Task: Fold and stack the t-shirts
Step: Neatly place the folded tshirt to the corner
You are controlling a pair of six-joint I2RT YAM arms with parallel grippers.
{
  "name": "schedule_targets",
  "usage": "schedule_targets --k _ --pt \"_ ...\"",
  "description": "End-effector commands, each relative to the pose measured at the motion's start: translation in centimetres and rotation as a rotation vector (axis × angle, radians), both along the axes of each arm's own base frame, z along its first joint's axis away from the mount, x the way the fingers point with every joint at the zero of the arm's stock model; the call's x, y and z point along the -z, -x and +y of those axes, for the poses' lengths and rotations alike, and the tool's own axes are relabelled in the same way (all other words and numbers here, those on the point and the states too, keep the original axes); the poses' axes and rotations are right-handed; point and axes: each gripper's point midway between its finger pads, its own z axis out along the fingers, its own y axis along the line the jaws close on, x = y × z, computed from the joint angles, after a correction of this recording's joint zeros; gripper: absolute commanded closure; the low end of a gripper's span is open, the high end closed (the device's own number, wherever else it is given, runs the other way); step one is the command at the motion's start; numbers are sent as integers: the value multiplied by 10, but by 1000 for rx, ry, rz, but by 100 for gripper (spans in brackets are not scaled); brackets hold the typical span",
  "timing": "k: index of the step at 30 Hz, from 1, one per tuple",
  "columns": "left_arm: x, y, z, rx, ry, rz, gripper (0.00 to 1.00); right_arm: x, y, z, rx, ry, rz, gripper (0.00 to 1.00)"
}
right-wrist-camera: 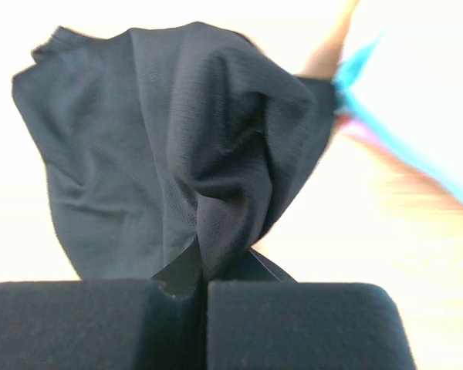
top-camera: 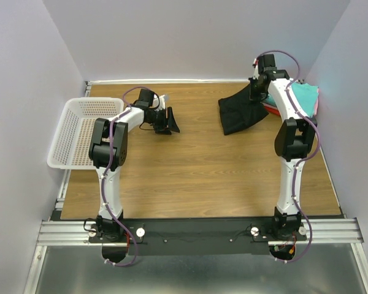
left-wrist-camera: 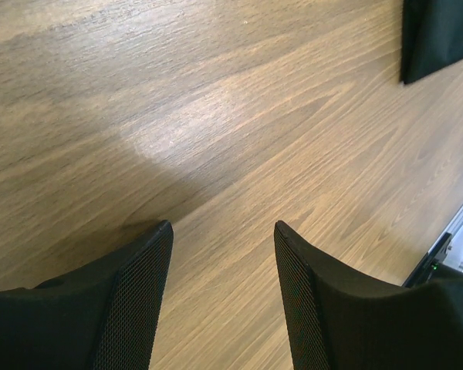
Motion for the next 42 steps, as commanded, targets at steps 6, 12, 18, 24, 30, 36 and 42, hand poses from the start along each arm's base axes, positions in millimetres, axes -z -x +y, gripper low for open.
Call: schedule_targets --k 6,12,18,24,30,36,42 --pt "6 -1 9 -28 -38 1 36 -46 -36 -29 123 112 -169 100" --pt "11 -1 8 -26 -37 12 36 -78 -60 -44 184 100 -293 100" --pt "20 6 10 -23 -43 27 36 -129 -75 -61 235 91 -444 100" --pt "20 7 11 -23 -48 27 36 -159 -76 -74 262 91 -519 100" --pt "22 11 12 -24 -50 33 36 -190 -78 -91 296 51 -601 100" --pt "24 17 14 -27 -57 45 36 -213 -74 -109 322 4 -652 99" --pt "25 20 15 -32 -59 52 36 -210 -68 -119 326 -8 -635 100"
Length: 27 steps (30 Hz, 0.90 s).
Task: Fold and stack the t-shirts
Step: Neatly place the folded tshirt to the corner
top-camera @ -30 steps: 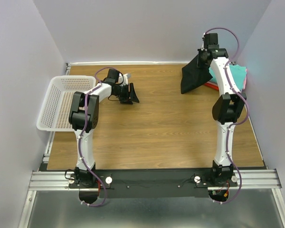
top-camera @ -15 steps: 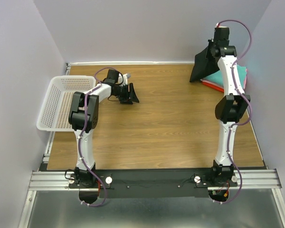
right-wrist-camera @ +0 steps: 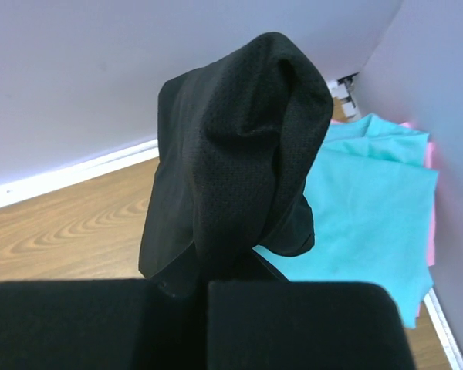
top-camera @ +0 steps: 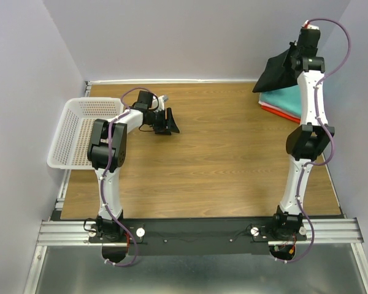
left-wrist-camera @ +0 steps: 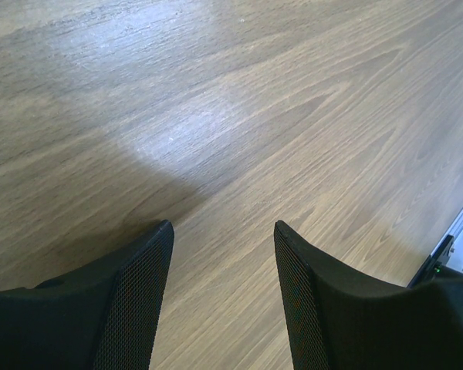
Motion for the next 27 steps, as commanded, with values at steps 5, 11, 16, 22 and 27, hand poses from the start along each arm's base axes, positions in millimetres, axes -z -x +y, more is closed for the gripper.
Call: schedule_targets --k 5,11,16,22,27 --pt "23 21 15 -28 -71 84 36 -40 8 -14 12 -12 -93 100" --pt "21 24 15 -30 -72 87 36 -10 5 -36 40 -6 -35 100" --pt "19 26 17 -30 -77 87 36 17 6 -51 77 35 27 100" --pt "16 27 18 -31 -82 85 36 35 6 -69 139 91 72 100" --pt "12 27 18 -30 -86 74 36 48 9 -86 203 145 107 100"
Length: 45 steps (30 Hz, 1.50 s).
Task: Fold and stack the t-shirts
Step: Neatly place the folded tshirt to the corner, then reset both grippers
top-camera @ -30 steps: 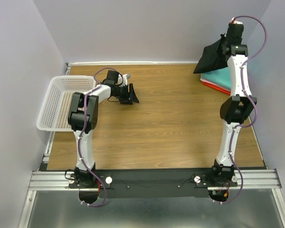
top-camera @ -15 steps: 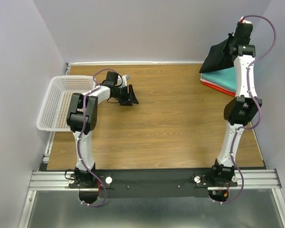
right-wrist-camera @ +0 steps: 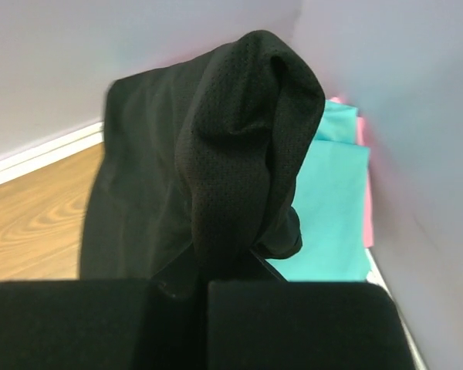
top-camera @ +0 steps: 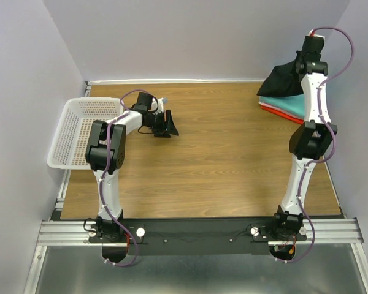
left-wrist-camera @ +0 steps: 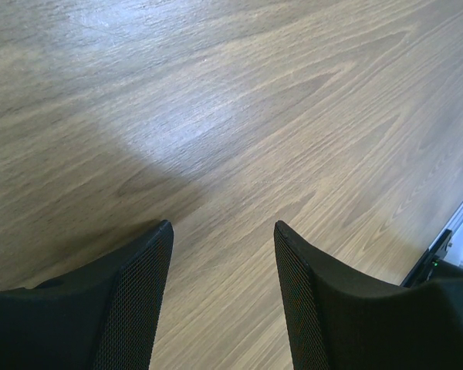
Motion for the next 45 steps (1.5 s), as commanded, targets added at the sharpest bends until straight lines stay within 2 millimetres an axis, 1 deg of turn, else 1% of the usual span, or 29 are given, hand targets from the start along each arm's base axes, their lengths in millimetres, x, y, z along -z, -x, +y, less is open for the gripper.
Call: schedule_targets --k 1,4,6,7,8,9,10,11,12,13,15,20,21,22,23,26,30,33,34,35,36,37,39,40,41,42,43,44,45 --pt "11 15 15 -25 -80 52 36 19 1 -31 109 95 38 100" --pt "10 16 16 -25 -85 52 36 14 2 -38 138 128 27 98" --pt "10 17 17 -24 -86 52 36 11 4 -43 177 152 19 91" --pt "10 18 17 -21 -86 51 36 9 4 -44 188 159 17 84" --pt "8 17 16 -19 -84 44 36 9 6 -47 204 167 19 47" --pt "6 17 17 -21 -85 39 36 6 7 -48 217 171 15 35" --pt "3 15 16 -20 -83 26 36 7 11 -53 242 186 25 28" --pt "1 14 16 -22 -82 18 36 7 14 -53 250 191 30 14" --pt "-2 14 17 -24 -82 8 36 8 16 -54 258 195 37 7" --pt "-8 10 16 -27 -78 -15 36 -1 20 -55 267 202 27 3" --pt "-15 7 17 -40 -83 -37 36 1 24 -56 275 205 34 0" --pt "-37 -5 18 -76 -76 -102 35 -21 33 -52 263 203 0 0" --pt "-42 -9 18 -84 -78 -118 35 -20 35 -51 257 199 5 0" --pt "-49 -11 18 -89 -76 -138 35 -32 38 -47 244 194 -17 0" --pt "-53 -14 18 -93 -75 -152 35 -27 37 -44 231 191 -8 0" --pt "-71 -20 18 -114 -74 -202 35 -36 44 -27 170 163 -22 0" --pt "-94 -30 22 -155 -97 -273 35 -43 53 9 54 105 -46 0" --pt "-113 -35 25 -194 -127 -340 35 -38 64 48 -59 32 -45 0" --pt "-125 -38 27 -217 -137 -377 35 -31 74 64 -101 -5 -41 0" --pt "-129 -38 27 -225 -143 -393 35 -30 77 83 -141 -19 -42 0" --pt "-134 -38 27 -231 -147 -408 35 -25 83 94 -161 -42 -39 0" --pt "-145 -37 26 -242 -153 -441 35 -17 93 117 -212 -66 -31 0" --pt "-154 -37 25 -263 -176 -475 35 -7 105 141 -253 -114 -24 0" --pt "-167 -35 24 -273 -176 -509 35 -4 109 155 -287 -138 -31 0" --pt "-171 -35 24 -283 -188 -527 35 -6 120 176 -331 -153 -39 0" --pt "-173 -35 29 -311 -214 -542 35 15 131 187 -346 -175 -3 0" --pt "-179 -35 28 -319 -214 -566 35 23 139 198 -367 -189 10 0" --pt "-186 -29 26 -321 -211 -587 35 20 149 217 -408 -199 3 0" --pt "-190 -27 27 -341 -219 -603 35 40 162 223 -412 -214 43 0"
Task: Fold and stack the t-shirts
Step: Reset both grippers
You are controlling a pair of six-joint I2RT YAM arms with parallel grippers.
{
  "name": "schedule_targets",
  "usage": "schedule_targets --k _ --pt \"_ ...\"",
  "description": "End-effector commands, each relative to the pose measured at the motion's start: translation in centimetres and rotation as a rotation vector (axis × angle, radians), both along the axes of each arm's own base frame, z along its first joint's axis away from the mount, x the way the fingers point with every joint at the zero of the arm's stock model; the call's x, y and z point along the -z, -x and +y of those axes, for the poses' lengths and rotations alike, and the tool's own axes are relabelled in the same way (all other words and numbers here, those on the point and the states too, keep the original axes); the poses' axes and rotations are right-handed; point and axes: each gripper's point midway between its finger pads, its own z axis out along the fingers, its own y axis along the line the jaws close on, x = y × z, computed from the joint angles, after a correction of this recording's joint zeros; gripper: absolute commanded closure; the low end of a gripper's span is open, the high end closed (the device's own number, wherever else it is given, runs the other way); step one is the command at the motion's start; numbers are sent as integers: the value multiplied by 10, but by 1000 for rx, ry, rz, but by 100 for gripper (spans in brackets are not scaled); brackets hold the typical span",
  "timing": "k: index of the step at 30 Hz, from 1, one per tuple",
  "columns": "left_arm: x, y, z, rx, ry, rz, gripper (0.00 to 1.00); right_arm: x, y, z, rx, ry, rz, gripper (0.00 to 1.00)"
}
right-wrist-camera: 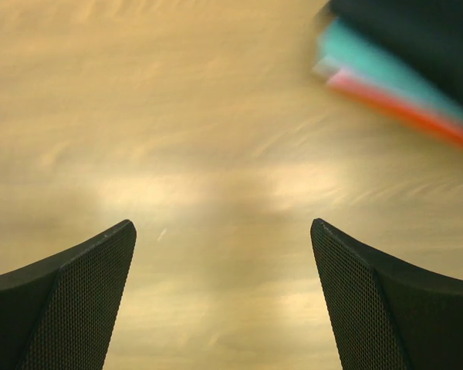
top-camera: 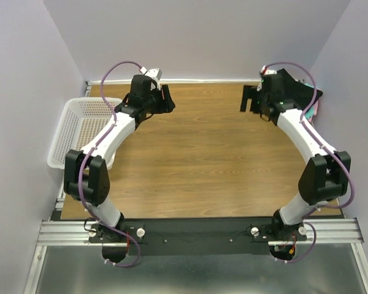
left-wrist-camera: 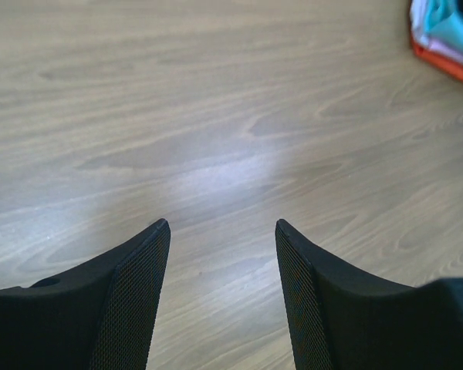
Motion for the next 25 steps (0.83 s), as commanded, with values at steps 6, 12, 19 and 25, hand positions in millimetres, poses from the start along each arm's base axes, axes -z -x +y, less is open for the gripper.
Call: schedule_targets --k 6,12,19,25 --pt "-63 24 9 -128 20 -246 35 33 63 65 -115 -161 40 0" --pt "-82 47 24 -195 52 -330 35 39 80 56 -98 -141 34 0" --pt "-93 64 46 -263 31 -384 35 37 88 51 -94 -131 4 0" --pt "-95 77 60 -295 11 -412 35 40 96 48 -104 -130 -17 0"
